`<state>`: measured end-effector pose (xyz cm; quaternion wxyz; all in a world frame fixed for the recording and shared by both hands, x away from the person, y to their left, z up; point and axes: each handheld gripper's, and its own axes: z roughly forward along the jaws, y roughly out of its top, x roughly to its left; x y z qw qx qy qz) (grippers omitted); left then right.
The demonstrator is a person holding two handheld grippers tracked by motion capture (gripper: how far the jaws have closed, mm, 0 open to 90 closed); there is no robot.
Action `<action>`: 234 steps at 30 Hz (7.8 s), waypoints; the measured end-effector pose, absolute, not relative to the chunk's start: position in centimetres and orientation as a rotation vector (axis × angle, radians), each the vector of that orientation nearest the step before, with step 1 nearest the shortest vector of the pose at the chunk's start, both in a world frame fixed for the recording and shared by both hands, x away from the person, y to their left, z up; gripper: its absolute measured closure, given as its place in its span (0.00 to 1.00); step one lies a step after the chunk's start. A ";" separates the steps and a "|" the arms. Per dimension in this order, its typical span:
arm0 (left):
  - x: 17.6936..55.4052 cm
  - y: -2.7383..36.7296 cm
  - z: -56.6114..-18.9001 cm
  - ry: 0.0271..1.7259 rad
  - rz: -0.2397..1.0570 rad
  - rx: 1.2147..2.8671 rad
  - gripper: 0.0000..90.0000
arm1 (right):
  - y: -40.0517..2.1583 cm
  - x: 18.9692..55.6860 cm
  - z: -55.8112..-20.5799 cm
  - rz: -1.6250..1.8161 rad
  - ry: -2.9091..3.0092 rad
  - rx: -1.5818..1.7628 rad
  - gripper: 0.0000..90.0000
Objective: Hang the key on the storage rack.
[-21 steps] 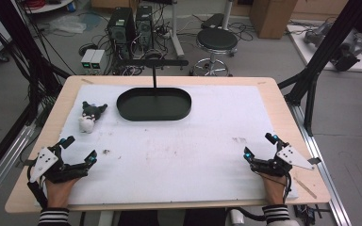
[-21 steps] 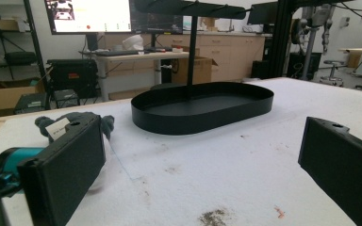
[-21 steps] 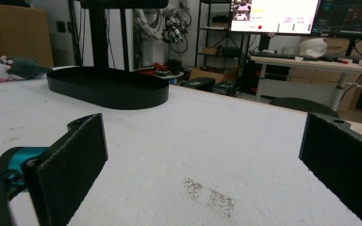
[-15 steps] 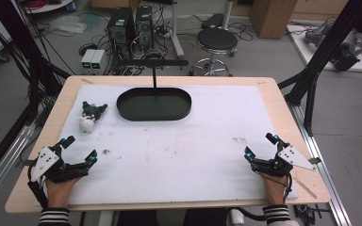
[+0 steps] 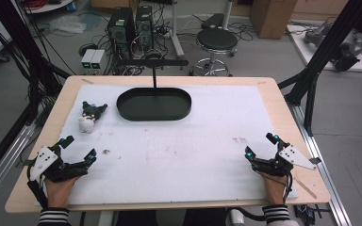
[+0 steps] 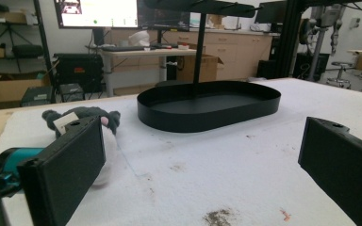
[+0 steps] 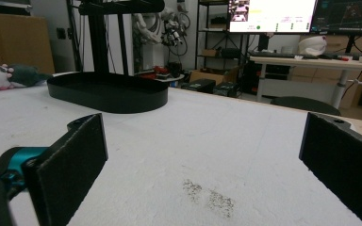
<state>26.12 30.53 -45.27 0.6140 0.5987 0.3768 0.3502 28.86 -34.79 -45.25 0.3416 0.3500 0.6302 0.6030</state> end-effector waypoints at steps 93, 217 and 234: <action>44.8 29.5 -38.0 1.680 0.477 2.216 0.03 | -34.8 28.8 -45.3 1.570 1.630 0.918 0.01; 46.2 23.2 -27.2 1.248 0.499 1.991 0.61 | -34.8 28.8 -45.3 1.576 1.623 0.922 0.01; 47.6 24.2 -28.6 1.295 0.544 2.014 0.61 | -34.8 28.8 -45.3 1.572 1.624 0.922 0.01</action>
